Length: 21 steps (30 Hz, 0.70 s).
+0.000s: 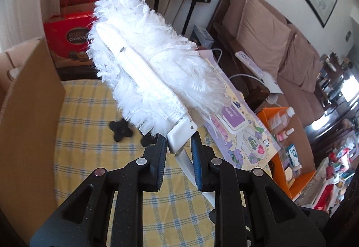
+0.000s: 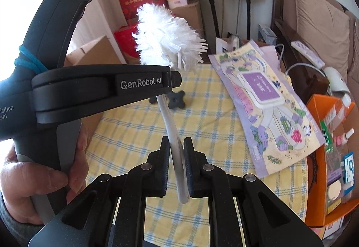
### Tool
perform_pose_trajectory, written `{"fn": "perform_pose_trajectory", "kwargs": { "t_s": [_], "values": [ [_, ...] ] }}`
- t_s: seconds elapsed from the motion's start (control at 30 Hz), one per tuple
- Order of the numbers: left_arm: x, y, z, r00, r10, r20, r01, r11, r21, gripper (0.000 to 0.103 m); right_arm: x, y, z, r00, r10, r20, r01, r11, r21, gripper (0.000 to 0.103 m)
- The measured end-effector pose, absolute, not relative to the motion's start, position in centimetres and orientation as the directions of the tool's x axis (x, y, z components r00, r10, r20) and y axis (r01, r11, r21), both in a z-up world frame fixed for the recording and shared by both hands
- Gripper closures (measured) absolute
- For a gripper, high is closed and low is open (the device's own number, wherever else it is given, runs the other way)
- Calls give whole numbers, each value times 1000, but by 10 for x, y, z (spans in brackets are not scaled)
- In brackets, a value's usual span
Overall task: Organize objects
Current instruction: 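Lift the feather duster and carry it over the box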
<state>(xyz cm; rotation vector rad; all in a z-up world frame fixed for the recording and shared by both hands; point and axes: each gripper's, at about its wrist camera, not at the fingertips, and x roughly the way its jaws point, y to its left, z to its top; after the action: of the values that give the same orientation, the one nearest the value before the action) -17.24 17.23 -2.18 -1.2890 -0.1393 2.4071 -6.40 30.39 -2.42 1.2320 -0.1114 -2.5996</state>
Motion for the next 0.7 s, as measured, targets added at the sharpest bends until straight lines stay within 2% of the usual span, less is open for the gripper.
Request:
{"fn": "perform_pose_trajectory", "kwargs": {
  "t_s": [0.37, 0.7],
  "values": [
    [-171, 84, 22, -581, 328, -745, -208, -945, -253, 84, -62, 226, 20, -619, -341, -707, 343, -928, 146, 92],
    [-167, 6, 24, -604, 241, -759, -104, -969, -225, 83, -61, 141, 38, -582, -437, -686, 481, -865, 143, 92]
  ]
}}
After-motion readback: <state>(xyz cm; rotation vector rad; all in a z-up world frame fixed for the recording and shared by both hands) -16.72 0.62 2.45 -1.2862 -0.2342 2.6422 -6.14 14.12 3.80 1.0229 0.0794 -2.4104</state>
